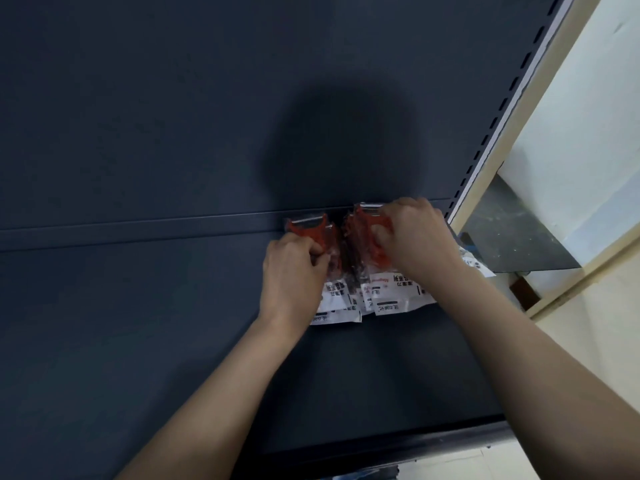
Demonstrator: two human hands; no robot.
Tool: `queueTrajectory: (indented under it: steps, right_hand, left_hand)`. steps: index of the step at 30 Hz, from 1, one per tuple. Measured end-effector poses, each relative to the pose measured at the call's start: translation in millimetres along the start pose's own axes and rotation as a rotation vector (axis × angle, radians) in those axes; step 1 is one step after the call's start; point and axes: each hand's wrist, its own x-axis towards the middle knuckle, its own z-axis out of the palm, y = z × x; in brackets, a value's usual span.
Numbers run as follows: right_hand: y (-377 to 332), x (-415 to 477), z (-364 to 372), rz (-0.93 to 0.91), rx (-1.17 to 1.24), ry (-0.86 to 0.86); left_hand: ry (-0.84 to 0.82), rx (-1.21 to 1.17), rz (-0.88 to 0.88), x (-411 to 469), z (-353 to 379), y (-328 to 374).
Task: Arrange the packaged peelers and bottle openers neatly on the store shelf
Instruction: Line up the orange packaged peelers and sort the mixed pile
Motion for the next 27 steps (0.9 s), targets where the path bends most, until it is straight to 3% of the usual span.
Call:
queueTrajectory:
  steps: [4, 11, 18, 22, 27]
  right_hand:
    - [20.7, 0.4, 2.2, 0.027, -0.003, -0.042]
    - [51.3, 2.6, 6.8, 0.172, 0.127, 0.002]
    - [63.0, 4.0, 13.9, 0.241, 0.274, -0.176]
    - [70.1, 4.2, 11.3, 0.301, 0.412, -0.114]
    - [79.7, 3.9, 11.9, 0.393, 0.494, -0.219]
  left_hand:
    - [-0.072, 0.026, -0.029, 1.0, 17.5, 4.6]
    - [-0.044, 0.021, -0.17, -0.6, 18.8, 10.0]
    - [-0.087, 0.001, -0.204, 4.5, 25.9, 16.8]
    - [0.031, 0.085, -0.122, 7.5, 26.7, 29.7]
    - [-0.117, 0.069, -0.039, 14.3, 40.3, 60.3]
